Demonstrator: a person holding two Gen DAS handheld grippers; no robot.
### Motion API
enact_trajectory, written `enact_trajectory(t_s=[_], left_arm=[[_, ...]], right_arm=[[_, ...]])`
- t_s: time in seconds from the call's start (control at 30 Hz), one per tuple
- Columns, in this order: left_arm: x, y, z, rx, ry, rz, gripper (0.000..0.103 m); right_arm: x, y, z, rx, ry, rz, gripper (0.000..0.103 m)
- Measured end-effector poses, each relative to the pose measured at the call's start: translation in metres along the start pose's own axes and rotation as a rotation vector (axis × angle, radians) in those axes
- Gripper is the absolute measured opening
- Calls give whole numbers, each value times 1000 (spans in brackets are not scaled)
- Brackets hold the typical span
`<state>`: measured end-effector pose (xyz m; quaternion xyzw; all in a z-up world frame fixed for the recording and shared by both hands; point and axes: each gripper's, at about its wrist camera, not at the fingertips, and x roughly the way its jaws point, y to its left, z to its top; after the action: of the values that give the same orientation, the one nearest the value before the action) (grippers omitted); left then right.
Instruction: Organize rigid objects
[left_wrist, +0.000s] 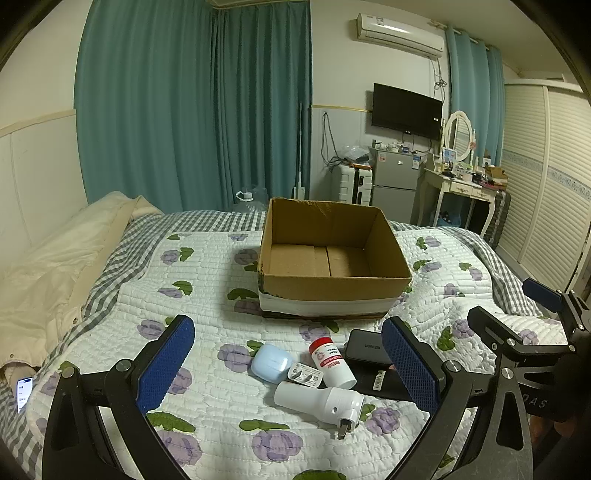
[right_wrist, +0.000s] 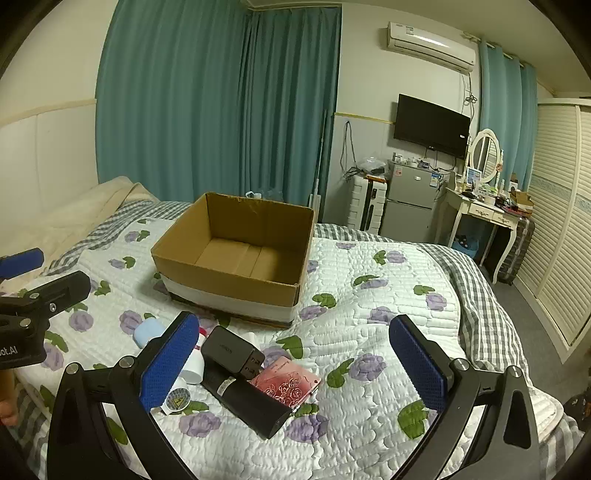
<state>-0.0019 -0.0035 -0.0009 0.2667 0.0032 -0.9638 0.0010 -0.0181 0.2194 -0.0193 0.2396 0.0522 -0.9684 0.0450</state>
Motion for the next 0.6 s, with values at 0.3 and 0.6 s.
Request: enact_trajectory(t_s=[0.3,0.6], left_arm=[[1,2,-2,3,-2,6,103],[0,1,-3,5,-1,6,103]], right_arm=[[0,1,-1,-5,5,5,103],[2,2,-1,-9,10,8,103]])
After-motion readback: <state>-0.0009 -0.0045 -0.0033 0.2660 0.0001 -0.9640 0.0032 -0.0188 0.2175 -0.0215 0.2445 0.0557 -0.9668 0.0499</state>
